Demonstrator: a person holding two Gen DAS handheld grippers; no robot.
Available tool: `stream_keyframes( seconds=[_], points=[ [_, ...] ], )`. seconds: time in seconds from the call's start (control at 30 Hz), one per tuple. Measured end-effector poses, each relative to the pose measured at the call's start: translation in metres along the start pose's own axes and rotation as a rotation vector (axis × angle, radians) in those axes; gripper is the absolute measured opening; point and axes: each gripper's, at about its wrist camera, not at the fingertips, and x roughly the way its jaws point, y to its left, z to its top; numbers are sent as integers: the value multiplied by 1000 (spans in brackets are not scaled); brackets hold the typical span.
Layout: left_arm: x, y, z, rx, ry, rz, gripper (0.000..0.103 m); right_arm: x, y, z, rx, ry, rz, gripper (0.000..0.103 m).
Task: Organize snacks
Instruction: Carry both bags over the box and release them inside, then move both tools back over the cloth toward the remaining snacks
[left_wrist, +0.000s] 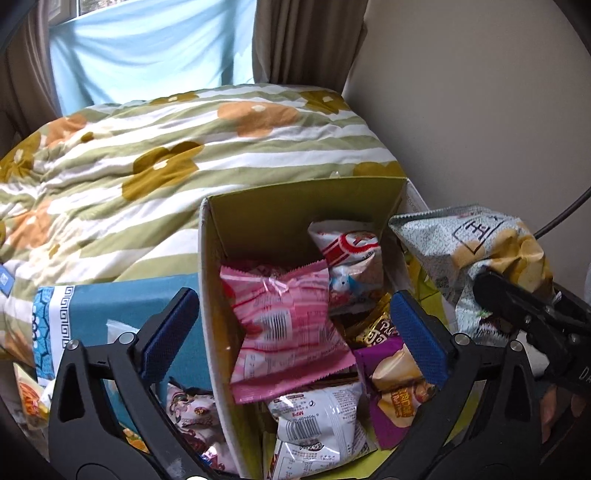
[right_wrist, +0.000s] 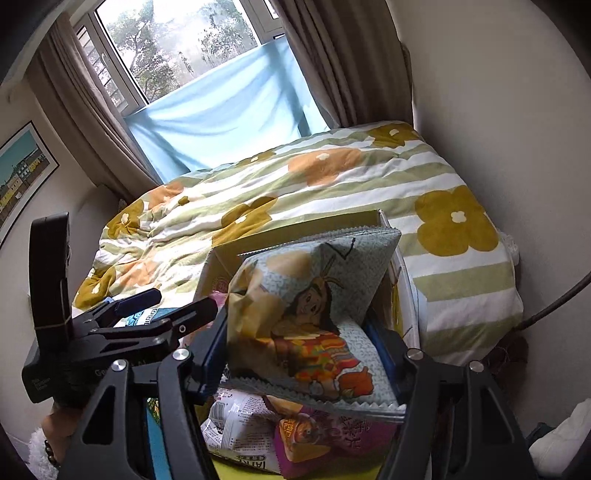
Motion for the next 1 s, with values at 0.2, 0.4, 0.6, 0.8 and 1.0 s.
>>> stream_keyframes(
  seconds=[0.2,0.4,0.6,0.8,1.0],
  points=[
    [-15,19,-24,-35,13,15,102,8,-2,-1,-6,13,16,62],
    [-34,37,-29,-81,-4,33,102,18,2,12,-42,22,15,64],
    [-40,52,-32,-119,0,64,102,47,7,23,-72,43,-9,77],
    [-39,50,-50,-136,24,68,102,50,8,3,-136,105,-130,96],
    [-46,43,-52,-115,11,72,102,39,-2,-11,-126,119,-134,96]
  ],
)
